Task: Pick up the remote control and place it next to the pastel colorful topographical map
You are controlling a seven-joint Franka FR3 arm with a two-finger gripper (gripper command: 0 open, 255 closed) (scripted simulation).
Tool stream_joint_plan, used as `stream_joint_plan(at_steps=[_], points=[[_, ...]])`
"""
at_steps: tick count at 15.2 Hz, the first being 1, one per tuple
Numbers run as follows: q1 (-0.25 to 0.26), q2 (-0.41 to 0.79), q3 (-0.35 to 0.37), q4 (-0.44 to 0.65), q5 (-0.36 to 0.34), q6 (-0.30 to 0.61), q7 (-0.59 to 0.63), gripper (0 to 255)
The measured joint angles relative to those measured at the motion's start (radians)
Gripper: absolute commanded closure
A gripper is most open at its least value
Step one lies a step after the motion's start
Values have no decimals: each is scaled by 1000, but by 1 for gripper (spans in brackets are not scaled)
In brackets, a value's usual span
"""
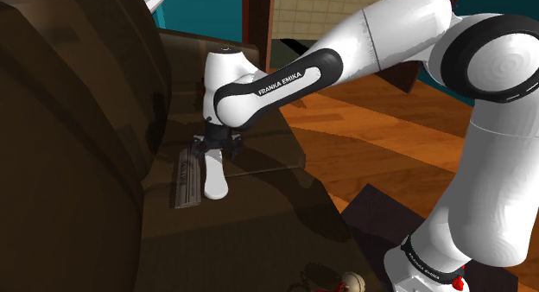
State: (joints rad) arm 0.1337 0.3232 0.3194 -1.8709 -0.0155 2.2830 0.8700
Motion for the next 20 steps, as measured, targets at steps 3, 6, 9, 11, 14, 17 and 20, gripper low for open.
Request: stream_joint_plan(at_steps=[3, 6, 9, 11, 14, 17, 20], points=[[7, 30, -4, 3, -11, 27, 8, 0], [11, 49, -7, -2, -17, 51, 12, 0], [11, 51, -7, -4, -18, 55, 12, 0], [11, 51, -7, -4, -18, 55, 12, 0], [11, 51, -7, -4, -18, 55, 12, 255], [11, 51, -7, -4, -18, 55, 12, 255], [11, 51, -7, -4, -18, 55, 12, 255]])
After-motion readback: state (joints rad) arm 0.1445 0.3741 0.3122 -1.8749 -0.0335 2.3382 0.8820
